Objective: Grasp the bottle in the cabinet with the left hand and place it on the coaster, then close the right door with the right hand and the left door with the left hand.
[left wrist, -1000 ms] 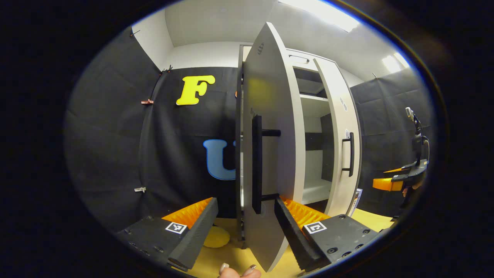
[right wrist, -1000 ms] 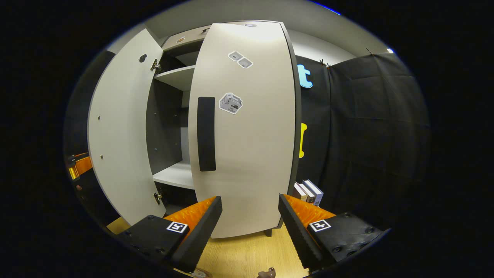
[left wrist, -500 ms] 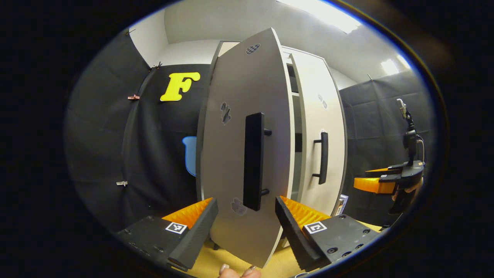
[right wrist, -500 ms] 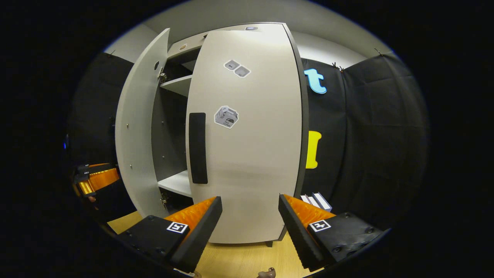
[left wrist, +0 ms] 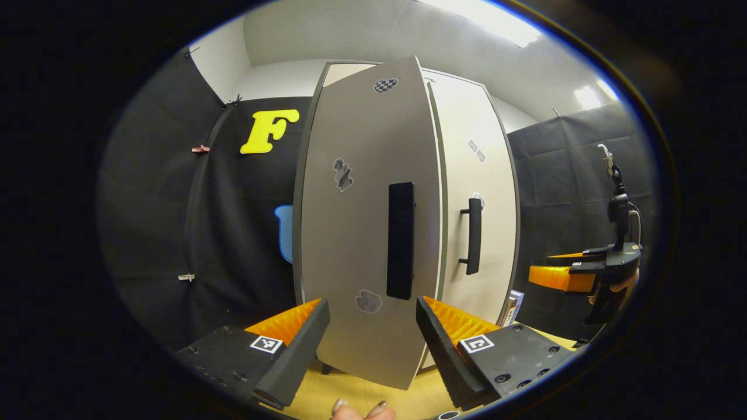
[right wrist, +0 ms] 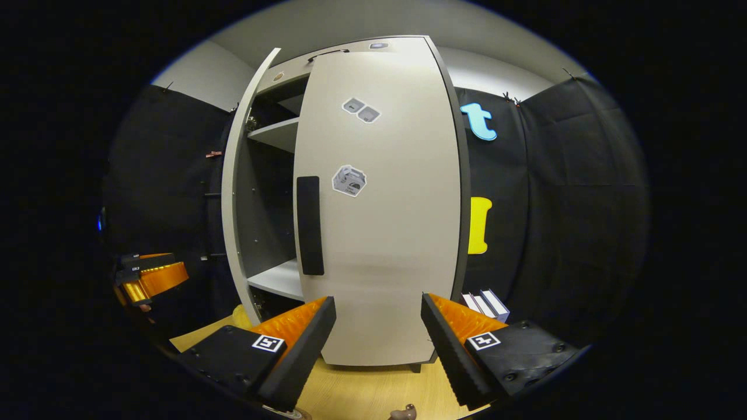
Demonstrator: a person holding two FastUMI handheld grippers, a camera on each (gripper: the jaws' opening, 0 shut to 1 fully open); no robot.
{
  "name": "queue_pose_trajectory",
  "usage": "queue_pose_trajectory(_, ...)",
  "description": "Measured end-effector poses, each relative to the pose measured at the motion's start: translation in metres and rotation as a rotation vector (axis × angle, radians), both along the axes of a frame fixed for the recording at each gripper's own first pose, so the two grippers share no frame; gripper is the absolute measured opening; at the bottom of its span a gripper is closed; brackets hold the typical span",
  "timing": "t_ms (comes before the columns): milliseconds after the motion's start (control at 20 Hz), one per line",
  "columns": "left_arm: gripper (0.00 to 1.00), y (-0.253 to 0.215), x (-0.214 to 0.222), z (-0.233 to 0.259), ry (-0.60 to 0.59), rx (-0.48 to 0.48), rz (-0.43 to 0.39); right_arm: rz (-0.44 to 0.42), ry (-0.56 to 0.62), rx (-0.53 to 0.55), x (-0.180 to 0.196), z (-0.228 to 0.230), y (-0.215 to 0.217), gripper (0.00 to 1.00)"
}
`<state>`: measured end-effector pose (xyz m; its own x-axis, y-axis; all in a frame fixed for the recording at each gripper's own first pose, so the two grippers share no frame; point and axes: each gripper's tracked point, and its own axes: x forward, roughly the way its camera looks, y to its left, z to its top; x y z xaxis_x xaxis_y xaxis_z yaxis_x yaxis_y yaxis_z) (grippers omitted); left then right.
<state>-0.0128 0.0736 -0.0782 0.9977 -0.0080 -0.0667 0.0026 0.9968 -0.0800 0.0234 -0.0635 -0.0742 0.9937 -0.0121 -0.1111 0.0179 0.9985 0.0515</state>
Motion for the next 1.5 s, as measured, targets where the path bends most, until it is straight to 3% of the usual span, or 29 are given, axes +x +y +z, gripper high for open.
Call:
queue_pose_trajectory(750, 0.97, -0.008, 0.001, 0.001, -0.031, -0.006, -0.120, -0.017, -0.047, -0.012, -0.018, 0.021, 0.025, 0.98)
queue_pose_trajectory(1500, 0.94, -0.011, 0.004, -0.003, -0.011, -0.003, -0.115, -0.006, -0.089, -0.025, -0.016, 0.036, 0.029, 0.98)
